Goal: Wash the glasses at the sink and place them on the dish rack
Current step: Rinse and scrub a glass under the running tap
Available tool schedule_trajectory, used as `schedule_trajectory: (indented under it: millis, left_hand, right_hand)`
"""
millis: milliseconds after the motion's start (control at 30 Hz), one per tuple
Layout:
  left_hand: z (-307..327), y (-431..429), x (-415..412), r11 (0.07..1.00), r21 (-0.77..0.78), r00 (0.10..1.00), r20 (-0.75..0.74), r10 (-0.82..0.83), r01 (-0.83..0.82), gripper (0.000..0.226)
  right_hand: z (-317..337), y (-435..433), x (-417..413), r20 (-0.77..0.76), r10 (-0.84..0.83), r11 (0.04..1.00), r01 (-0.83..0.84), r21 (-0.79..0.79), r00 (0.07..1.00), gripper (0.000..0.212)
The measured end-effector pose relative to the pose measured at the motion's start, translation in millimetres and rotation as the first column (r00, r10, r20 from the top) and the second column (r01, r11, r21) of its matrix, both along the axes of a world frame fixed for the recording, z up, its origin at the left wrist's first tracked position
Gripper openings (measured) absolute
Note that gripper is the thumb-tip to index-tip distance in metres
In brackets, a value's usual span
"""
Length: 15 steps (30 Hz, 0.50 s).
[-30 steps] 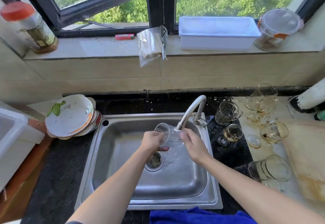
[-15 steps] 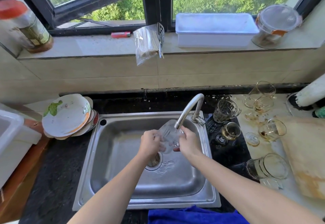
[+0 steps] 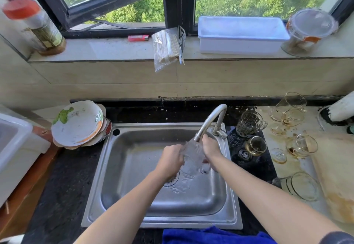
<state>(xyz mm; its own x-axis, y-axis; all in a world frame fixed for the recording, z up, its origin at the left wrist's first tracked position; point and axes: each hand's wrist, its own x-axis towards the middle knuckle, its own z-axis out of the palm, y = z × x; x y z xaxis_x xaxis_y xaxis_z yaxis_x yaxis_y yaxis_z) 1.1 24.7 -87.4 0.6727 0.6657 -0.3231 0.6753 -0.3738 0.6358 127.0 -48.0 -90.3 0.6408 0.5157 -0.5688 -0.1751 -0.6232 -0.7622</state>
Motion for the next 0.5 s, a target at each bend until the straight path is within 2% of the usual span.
schedule_trajectory:
  millis: [100, 167, 233, 300, 367, 433, 467, 500]
  left_hand:
    - [-2, 1, 2, 0.999, 0.039, 1.0, -0.016, 0.007, -0.007, 0.015]
    - [-4, 4, -1, 0.997, 0.08, 1.0, -0.023, -0.002, 0.004, 0.012]
    - [-3, 1, -3, 0.996, 0.089, 1.0, 0.027, -0.002, 0.0, 0.015]
    - [1, -3, -2, 0.997, 0.014, 0.988, 0.135, 0.076, -0.079, 0.017]
    - [4, -3, 0, 0.971, -0.173, 0.97, 0.148, 0.191, -0.165, 0.027]
    - [1, -4, 0, 0.907, -0.371, 0.965, 0.087, 0.246, -0.198, 0.037]
    - [2, -5, -1, 0.901, -0.388, 0.969, 0.069, 0.236, -0.192, 0.037]
    - [3, -5, 0, 0.923, -0.343, 0.976, 0.068, 0.208, -0.173, 0.037]
  right_hand:
    - [-1, -3, -11, 0.183, 0.116, 0.993, -0.113, -0.027, 0.976, 0.034]
    - [-3, -8, -20, 0.165, 0.174, 0.984, -0.179, 0.014, 0.971, 0.046]
    - [-1, -2, -12, 0.06, 0.072, 0.993, -0.077, 0.093, 0.996, 0.024]
    - [4, 4, -1, -0.074, -0.097, 0.99, 0.104, 0.095, 0.993, 0.025]
    - [8, 5, -2, -0.18, -0.185, 0.971, 0.208, 0.12, 0.966, 0.027]
    - [3, 4, -11, -0.126, -0.133, 0.973, 0.154, 0.175, 0.983, 0.028]
    - [-1, 1, -16, -0.08, -0.105, 0.976, 0.118, 0.181, 0.991, 0.036]
    - [-4, -1, -17, -0.049, -0.096, 0.976, 0.104, 0.191, 0.994, 0.046]
